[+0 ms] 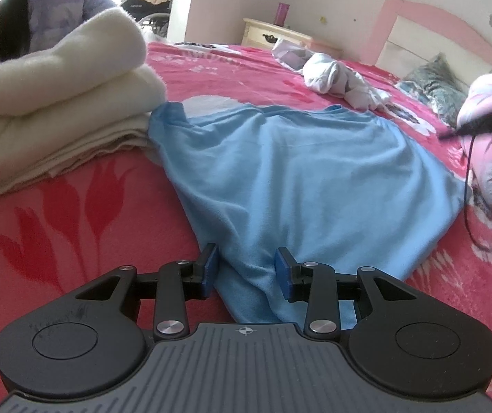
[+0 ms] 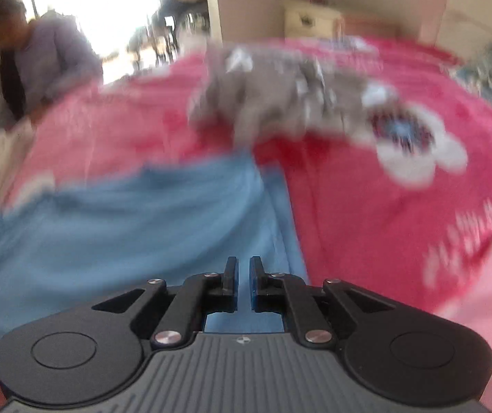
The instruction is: Fold clothes
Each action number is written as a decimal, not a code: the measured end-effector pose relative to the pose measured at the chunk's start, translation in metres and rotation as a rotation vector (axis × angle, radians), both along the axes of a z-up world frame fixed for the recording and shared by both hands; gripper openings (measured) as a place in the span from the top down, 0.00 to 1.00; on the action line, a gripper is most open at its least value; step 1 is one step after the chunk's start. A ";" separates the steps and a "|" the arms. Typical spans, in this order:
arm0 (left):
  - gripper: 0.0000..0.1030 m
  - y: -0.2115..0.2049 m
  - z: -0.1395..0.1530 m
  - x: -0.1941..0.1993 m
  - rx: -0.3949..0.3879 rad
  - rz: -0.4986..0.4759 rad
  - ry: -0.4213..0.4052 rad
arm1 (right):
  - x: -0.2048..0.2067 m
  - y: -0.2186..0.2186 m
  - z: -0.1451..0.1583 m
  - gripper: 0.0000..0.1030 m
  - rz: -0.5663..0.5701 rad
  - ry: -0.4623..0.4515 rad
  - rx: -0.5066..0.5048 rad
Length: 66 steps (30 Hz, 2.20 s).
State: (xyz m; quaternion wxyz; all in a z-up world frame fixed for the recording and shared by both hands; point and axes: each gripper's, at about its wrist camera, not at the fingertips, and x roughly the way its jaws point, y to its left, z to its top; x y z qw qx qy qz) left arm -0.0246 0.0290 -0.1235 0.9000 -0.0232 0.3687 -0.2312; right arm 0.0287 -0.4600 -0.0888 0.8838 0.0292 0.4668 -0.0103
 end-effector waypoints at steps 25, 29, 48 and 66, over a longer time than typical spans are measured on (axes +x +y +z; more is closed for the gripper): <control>0.64 0.043 0.013 0.010 -0.137 0.119 0.112 | -0.131 0.098 0.048 0.81 0.083 -0.312 -0.297; 0.64 0.056 0.014 0.005 -0.183 0.139 0.136 | -0.136 0.169 0.075 0.68 0.357 -0.487 -0.291; 0.64 0.079 0.003 0.005 -0.317 0.108 0.223 | -0.129 0.408 -0.037 0.51 1.073 -0.253 -0.416; 0.58 0.087 0.003 0.013 -0.419 0.136 0.263 | -0.076 0.332 -0.019 0.93 0.433 -0.264 0.052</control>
